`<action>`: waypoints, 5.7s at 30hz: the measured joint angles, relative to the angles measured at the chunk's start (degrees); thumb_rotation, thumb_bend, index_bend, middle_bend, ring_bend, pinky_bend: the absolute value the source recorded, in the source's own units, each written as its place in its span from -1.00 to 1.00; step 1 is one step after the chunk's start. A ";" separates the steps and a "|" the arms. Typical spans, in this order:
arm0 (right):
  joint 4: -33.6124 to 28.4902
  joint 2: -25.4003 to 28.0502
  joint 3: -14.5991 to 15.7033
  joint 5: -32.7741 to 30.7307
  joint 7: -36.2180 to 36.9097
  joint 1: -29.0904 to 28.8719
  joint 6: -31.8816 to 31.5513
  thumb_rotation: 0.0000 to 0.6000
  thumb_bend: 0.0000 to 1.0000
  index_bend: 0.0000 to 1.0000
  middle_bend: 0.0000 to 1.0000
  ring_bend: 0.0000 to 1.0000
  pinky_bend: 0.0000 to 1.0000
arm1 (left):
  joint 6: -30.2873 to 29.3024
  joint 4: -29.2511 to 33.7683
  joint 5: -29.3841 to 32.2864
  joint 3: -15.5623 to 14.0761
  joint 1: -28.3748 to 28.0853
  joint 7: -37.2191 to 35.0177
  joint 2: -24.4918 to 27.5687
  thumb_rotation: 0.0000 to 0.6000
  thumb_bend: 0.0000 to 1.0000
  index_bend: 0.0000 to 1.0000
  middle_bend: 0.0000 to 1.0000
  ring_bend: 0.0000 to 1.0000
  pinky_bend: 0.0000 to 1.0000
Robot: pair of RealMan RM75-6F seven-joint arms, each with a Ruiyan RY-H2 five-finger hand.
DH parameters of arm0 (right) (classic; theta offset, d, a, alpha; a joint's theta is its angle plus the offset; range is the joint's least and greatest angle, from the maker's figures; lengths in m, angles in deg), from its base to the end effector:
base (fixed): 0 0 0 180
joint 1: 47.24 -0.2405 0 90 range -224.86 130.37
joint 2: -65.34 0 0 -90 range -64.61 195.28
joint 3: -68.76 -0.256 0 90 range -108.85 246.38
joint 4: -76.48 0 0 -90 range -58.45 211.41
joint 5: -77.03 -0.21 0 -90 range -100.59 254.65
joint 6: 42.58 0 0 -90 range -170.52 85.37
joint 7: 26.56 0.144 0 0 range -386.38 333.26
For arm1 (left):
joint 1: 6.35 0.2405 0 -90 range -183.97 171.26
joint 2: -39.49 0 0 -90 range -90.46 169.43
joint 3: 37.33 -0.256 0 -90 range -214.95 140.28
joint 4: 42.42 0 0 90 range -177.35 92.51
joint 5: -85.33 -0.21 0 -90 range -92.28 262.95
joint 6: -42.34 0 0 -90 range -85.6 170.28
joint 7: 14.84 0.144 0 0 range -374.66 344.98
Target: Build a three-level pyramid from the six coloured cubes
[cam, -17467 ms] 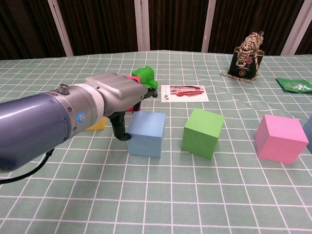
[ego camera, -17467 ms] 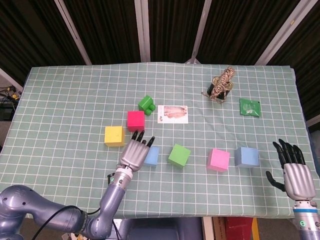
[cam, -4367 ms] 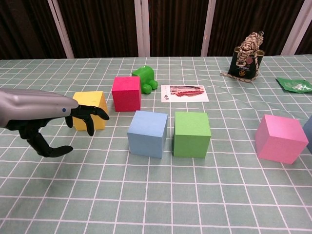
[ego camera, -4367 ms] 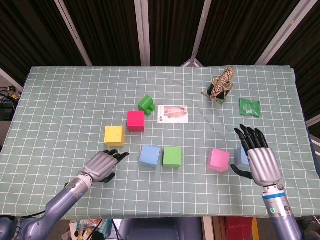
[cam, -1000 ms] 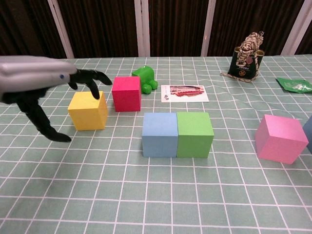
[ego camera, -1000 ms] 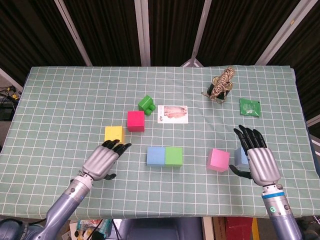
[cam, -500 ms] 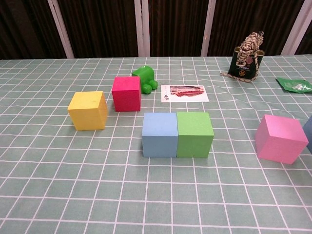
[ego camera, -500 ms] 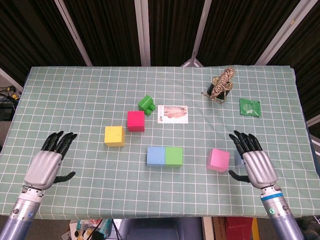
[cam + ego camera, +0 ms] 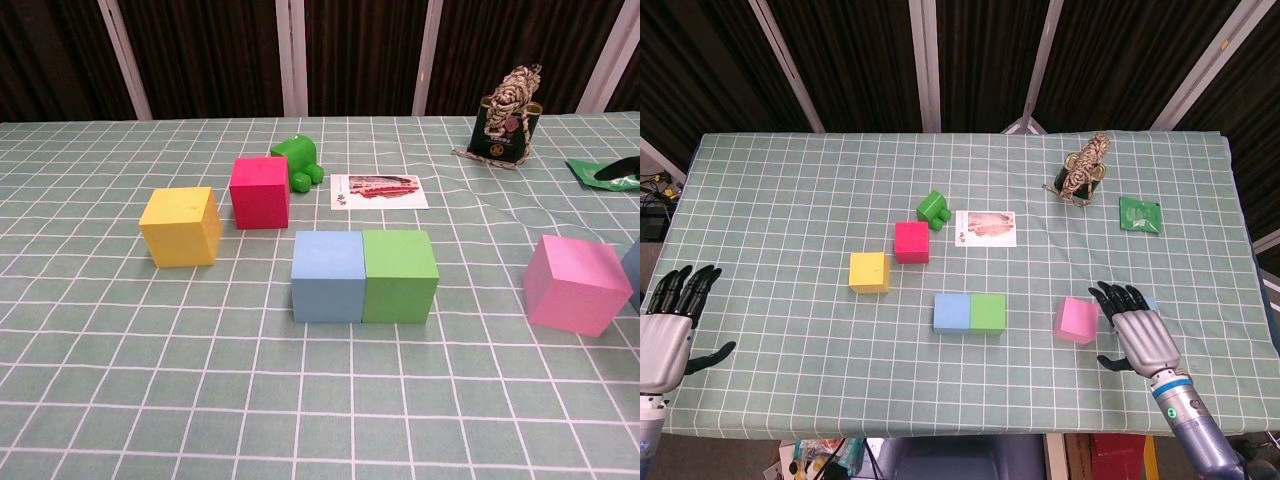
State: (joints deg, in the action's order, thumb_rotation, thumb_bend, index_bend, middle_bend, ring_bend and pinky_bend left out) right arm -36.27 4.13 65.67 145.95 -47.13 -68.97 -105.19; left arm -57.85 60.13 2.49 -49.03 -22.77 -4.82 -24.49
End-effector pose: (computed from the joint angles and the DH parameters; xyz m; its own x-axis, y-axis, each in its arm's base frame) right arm -0.2253 -0.2338 0.0999 0.4319 -0.3474 0.8324 -0.9019 -0.1638 0.3996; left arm -0.2604 0.1814 0.1553 0.4169 -0.0683 0.9064 0.9011 -0.0997 -0.4220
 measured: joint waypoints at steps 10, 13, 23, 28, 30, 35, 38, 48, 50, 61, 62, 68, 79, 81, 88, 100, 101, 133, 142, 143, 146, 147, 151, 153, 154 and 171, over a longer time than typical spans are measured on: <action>5.64 -5.60 -1.13 -4.68 -2.55 -2.32 1.24 1.00 -0.58 -1.00 -0.57 -1.00 -1.00 | 2.81 -5.24 -2.26 3.24 2.47 -1.89 -3.13 1.00 -0.82 -1.00 -0.88 -1.00 -0.92; 7.58 -7.01 -1.68 -5.72 -2.64 -2.99 1.39 1.00 -0.58 -1.00 -0.46 -0.95 -1.00 | 3.90 -5.28 -2.49 3.85 2.84 -1.87 -3.18 1.00 -0.82 -1.00 -0.88 -1.00 -0.92; 8.90 -8.79 -2.39 -9.93 -5.12 -5.15 2.55 1.00 -0.58 -1.00 -0.41 -0.91 -1.00 | 6.95 -5.63 -2.95 5.72 3.64 -1.94 -3.18 1.00 -0.82 -1.00 -0.88 -1.00 -0.92; 8.75 -9.58 -2.23 -11.57 -6.09 -5.75 2.57 1.00 -0.58 -1.00 -0.41 -0.91 -1.00 | 8.45 -5.73 -2.89 6.54 4.07 -2.40 -2.96 1.00 -0.82 -1.00 -0.88 -1.00 -0.92; 8.67 -9.93 -2.15 -11.76 -6.38 -5.93 2.36 1.00 -0.58 -1.00 -0.40 -0.90 -1.00 | 8.80 -5.72 -2.98 6.82 4.21 -2.54 -2.88 1.00 -0.82 -1.00 -0.88 -1.00 -0.92; 8.96 -10.55 -2.10 -12.74 -6.94 -6.40 2.21 1.00 -0.58 -1.00 -0.28 -0.78 -1.00 | 9.62 -5.72 -3.31 7.46 4.64 -2.66 -2.75 1.00 -0.82 -1.00 -0.88 -1.00 -0.92; 9.34 -10.88 -2.16 -13.20 -7.09 -6.63 2.15 1.00 -0.55 -1.00 -0.22 -0.71 -1.00 | 9.90 -5.72 -3.42 7.65 4.76 -2.75 -2.72 1.00 -0.82 -1.00 -0.88 -1.00 -0.92; 10.87 -11.20 -1.84 -9.31 -3.72 -6.79 2.65 1.00 -0.53 -1.00 -0.15 -0.63 -1.00 | 10.90 -5.87 -3.95 8.68 5.36 -3.15 -2.71 1.00 -0.82 -1.00 -0.88 -1.00 -0.92; 11.27 -11.04 -1.75 -7.49 -2.07 -6.84 3.07 1.00 -0.53 -1.00 -0.15 -0.63 -1.00 | 11.03 -5.91 -4.13 8.94 5.50 -3.19 -2.75 1.00 -0.82 -1.00 -0.88 -1.00 -0.92; 16.22 -10.25 -0.82 6.81 10.96 -7.96 5.60 1.00 -0.53 -1.00 -0.15 -0.63 -1.00 | 11.82 -6.21 -4.69 10.00 6.19 -3.34 -2.87 1.00 -0.82 -1.00 -0.88 -1.00 -0.92; 16.83 -10.26 -0.79 7.79 11.82 -8.15 5.69 1.00 -0.53 -1.00 -0.15 -0.63 -1.00 | 11.89 -6.24 -4.72 10.07 6.23 -3.36 -2.88 1.00 -0.82 -1.00 -0.88 -1.00 -0.92; 20.74 -11.14 -0.68 12.19 13.80 -9.49 5.66 1.00 -0.53 -1.00 -0.15 -0.63 -1.00 | 12.35 -6.37 -4.67 10.62 6.49 -3.39 -2.97 1.00 -0.82 -1.00 -0.88 -1.00 -0.92; 24.14 -13.37 -0.23 15.58 13.10 -11.60 6.39 1.00 -0.53 -1.00 -0.15 -0.63 -1.00 | 12.97 -6.56 -4.57 11.54 6.88 -3.49 -3.05 1.00 -0.82 -1.00 -0.88 -1.00 -0.92; 24.42 -13.73 -0.08 15.86 12.74 -11.92 6.56 1.00 -0.53 -1.00 -0.15 -0.63 -1.00 | 13.11 -6.56 -4.65 11.59 6.91 -3.47 -3.05 1.00 -0.82 -1.00 -0.88 -1.00 -0.92; 24.14 -14.30 -0.32 14.89 10.95 -12.75 7.68 1.00 -0.53 -1.00 -0.15 -0.63 -1.00 | 13.96 -6.38 -4.49 11.79 7.04 -3.43 -2.90 1.00 -0.82 -1.00 -0.88 -1.00 -0.92; 22.70 -14.73 -1.15 11.81 5.88 -13.69 8.61 1.00 -0.53 -1.00 -0.15 -0.63 -1.00 | 14.70 -6.27 -4.56 12.25 7.22 -3.84 -2.64 1.00 -0.82 -1.00 -0.88 -1.00 -0.92; 22.47 -14.69 -1.19 11.46 5.44 -13.77 8.80 1.00 -0.53 -1.00 -0.15 -0.63 -1.00 | 14.77 -6.28 -4.53 12.28 7.24 -3.90 -2.63 1.00 -0.82 -1.00 -0.88 -1.00 -0.92; 15.78 -14.47 -2.50 -0.38 -6.42 -16.46 10.23 1.00 -0.53 -1.00 -0.14 -0.63 -1.00 | 16.16 -6.38 -4.86 12.69 7.56 -4.44 -2.25 1.00 -0.82 -1.00 -0.88 -1.00 -0.92; 14.35 -14.32 -2.51 -2.25 -8.39 -17.07 9.60 1.00 -0.53 -1.00 -0.15 -0.63 -1.00 | 16.35 -6.43 -4.98 12.76 7.61 -4.56 -2.21 1.00 -0.82 -1.00 -0.88 -1.00 -0.92; 14.17 -14.27 -2.51 -2.48 -8.57 -17.14 9.55 1.00 -0.53 -1.00 -0.15 -0.63 -1.00 | 16.36 -6.44 -4.99 12.76 7.62 -4.60 -2.20 1.00 -0.82 -1.00 -0.88 -1.00 -0.92; 13.55 -13.98 -2.52 -3.14 -9.21 -17.41 9.38 1.00 -0.53 -1.00 -0.15 -0.63 -1.00 | 16.41 -6.45 -4.99 12.81 7.64 -4.70 -2.16 1.00 -0.82 -1.00 -0.88 -1.00 -0.92; 13.35 -13.87 -2.50 -3.40 -9.47 -17.52 9.37 1.00 -0.53 -1.00 -0.15 -0.63 -1.00 | 16.43 -6.45 -4.98 12.82 7.65 -4.72 -2.16 1.00 -0.82 -1.00 -0.88 -1.00 -0.92; 12.68 -13.62 -2.34 -4.34 -10.34 -17.81 9.35 1.00 -0.53 -1.00 -0.15 -0.63 -1.00 | 16.50 -6.45 -5.04 12.84 7.65 -4.75 -2.16 1.00 -0.82 -1.00 -0.88 -1.00 -0.92; 12.34 -13.63 -2.26 -4.76 -10.69 -17.95 9.22 1.00 -0.53 -1.00 -0.15 -0.63 -1.00 | 16.50 -6.47 -5.10 12.84 7.65 -4.76 -2.16 1.00 -0.82 -1.00 -0.88 -1.00 -0.92; 12.24 -13.68 -2.24 -4.89 -10.79 -18.00 9.14 1.00 -0.53 -1.00 -0.15 -0.63 -1.00 | 16.48 -6.46 -5.13 12.85 7.67 -4.80 -2.16 1.00 -0.82 -1.00 -0.88 -1.00 -0.92; 11.23 -15.11 -2.09 -7.47 -12.55 -18.91 7.72 1.00 -0.53 -1.00 -0.15 -0.63 -1.00 | 16.51 -6.65 -5.52 12.86 7.74 -5.08 -2.09 1.00 -0.83 -1.00 -0.88 -1.00 -0.92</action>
State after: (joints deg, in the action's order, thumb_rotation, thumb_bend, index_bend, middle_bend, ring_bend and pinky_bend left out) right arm -25.04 -10.98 63.58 138.48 -59.68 -87.88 -97.47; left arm -41.34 53.49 -3.04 -36.17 -15.03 -9.91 -26.58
